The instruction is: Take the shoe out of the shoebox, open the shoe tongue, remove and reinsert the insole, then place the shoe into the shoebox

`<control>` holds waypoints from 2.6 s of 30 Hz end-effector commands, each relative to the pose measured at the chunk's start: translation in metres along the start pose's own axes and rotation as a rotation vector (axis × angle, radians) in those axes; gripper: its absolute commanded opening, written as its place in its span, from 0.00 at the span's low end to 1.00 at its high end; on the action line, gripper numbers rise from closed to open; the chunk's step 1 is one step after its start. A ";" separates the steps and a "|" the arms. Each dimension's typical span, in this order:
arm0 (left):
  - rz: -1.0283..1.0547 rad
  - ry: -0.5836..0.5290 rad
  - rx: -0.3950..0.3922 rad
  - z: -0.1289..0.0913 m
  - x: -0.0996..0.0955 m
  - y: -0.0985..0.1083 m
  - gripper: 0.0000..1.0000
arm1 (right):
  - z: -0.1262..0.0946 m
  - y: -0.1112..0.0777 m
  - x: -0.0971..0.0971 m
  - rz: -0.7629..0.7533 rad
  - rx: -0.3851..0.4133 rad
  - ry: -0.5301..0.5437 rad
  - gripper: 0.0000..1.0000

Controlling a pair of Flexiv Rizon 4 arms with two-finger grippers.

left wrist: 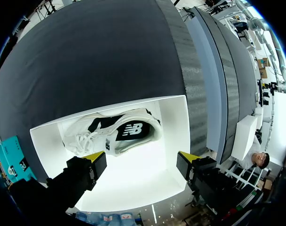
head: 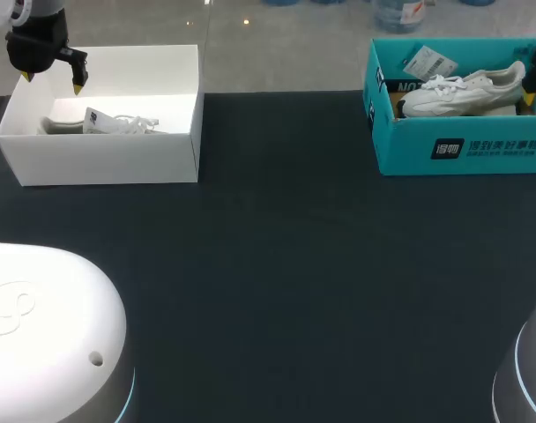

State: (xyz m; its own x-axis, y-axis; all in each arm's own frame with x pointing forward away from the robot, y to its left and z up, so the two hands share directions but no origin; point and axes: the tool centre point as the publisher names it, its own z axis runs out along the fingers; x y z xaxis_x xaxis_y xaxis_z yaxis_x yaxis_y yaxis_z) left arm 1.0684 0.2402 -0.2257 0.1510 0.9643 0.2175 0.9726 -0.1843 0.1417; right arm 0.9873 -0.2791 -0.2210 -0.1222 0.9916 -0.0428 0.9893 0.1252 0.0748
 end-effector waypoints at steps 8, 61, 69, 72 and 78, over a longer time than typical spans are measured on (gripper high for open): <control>0.001 0.001 -0.002 -0.001 0.000 -0.001 1.00 | 0.019 0.062 -0.006 0.032 0.084 -0.008 1.00; 0.001 0.001 -0.002 -0.001 0.000 -0.001 1.00 | 0.068 0.176 -0.065 0.043 0.096 -0.026 1.00; 0.001 0.001 -0.002 -0.001 0.000 -0.001 1.00 | 0.076 0.190 -0.066 0.022 0.085 -0.022 1.00; 0.001 0.001 -0.002 -0.001 0.000 -0.001 1.00 | 0.081 0.193 -0.065 0.015 0.080 -0.026 1.00; 0.001 0.001 -0.002 -0.001 0.000 -0.001 1.00 | 0.093 0.199 -0.067 -0.014 0.075 -0.040 1.00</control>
State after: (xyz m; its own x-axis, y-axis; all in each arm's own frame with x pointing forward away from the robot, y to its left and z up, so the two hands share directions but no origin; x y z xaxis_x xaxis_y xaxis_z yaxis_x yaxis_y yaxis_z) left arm 1.0684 0.2402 -0.2257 0.1510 0.9643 0.2175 0.9726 -0.1843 0.1417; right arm 1.1891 -0.3220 -0.2882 -0.1313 0.9876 -0.0860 0.9904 0.1346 0.0329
